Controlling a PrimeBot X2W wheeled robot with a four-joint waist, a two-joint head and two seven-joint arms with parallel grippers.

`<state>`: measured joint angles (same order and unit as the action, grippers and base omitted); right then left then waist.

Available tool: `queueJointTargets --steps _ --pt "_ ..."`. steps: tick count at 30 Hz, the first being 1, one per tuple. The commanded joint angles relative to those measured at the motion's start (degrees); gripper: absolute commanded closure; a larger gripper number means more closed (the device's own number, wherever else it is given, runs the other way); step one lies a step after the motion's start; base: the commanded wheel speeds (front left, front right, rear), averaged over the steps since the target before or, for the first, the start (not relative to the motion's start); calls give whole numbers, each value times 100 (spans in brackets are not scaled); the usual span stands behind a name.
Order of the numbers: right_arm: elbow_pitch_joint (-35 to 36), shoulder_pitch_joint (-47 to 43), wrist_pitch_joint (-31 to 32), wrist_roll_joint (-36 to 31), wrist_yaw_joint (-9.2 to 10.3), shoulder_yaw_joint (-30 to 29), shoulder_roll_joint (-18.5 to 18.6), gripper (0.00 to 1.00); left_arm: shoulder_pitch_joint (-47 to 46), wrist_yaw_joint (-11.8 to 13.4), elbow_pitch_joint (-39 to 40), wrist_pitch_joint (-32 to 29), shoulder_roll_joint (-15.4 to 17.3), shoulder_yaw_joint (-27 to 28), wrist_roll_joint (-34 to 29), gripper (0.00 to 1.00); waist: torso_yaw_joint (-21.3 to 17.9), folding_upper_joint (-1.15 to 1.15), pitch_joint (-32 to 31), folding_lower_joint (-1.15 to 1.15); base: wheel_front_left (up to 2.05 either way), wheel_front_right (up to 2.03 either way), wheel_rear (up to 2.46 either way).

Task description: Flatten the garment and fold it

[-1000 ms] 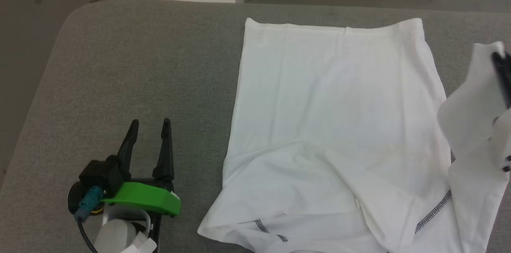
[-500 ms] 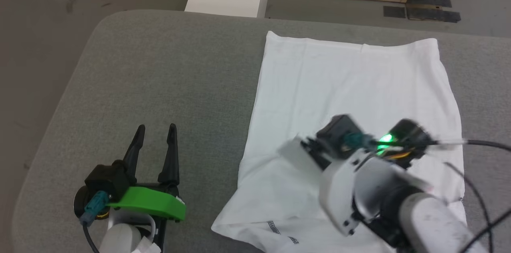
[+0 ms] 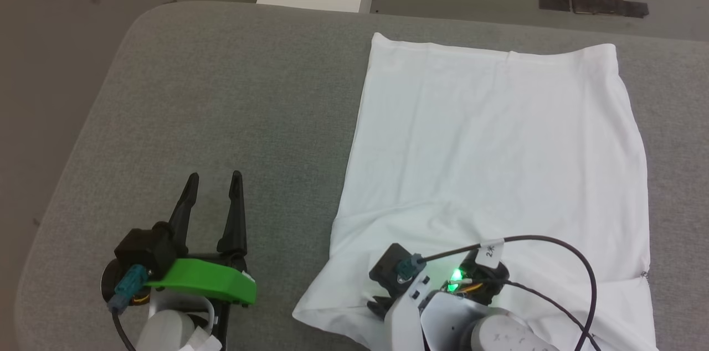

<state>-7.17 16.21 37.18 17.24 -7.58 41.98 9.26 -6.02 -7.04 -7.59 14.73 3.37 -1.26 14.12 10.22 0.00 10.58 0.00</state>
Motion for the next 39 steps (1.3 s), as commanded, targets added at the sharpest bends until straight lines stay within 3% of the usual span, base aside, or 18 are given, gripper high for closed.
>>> queueJointTargets --steps 1,2,6,10,15,23,33,39 --pt "-23 -39 -108 68 9 38 -1 62 -25 -13 -10 27 -26 1 62 0 -42 0 -27 0 0 0 0" --pt "-31 -53 -157 126 9 12 -14 0 -27 -13 -15 27 -27 4 62 0 -65 0 -48 0 0 0 0" --pt "271 -137 -543 327 9 -355 -106 0 3 -13 -27 27 -30 21 46 0 -179 0 -127 0 0 0 0" --pt "898 -337 -1125 274 9 -1179 -222 0 43 -14 -35 27 -23 35 11 0 -338 0 -205 0 0 0 0" --pt "1797 -769 -1891 -224 9 -2657 -459 0 -21 -15 -47 27 4 -18 -32 0 -603 0 -211 0 0 0 0" --pt "2376 -1190 -2800 -924 9 -3974 -604 0 -715 32 -267 -61 27 -147 -101 0 -1075 0 115 0 0 0 0" --pt "2187 -1184 -3054 -989 9 -4337 -631 0 -3031 301 -1600 -1143 14 -253 -74 0 -1621 0 966 0 0 0 0" --pt "2196 -953 -3084 -956 9 -4190 -635 0 -4391 685 -2587 -2065 149 -113 -58 0 -2048 0 1462 0 0 0 0"
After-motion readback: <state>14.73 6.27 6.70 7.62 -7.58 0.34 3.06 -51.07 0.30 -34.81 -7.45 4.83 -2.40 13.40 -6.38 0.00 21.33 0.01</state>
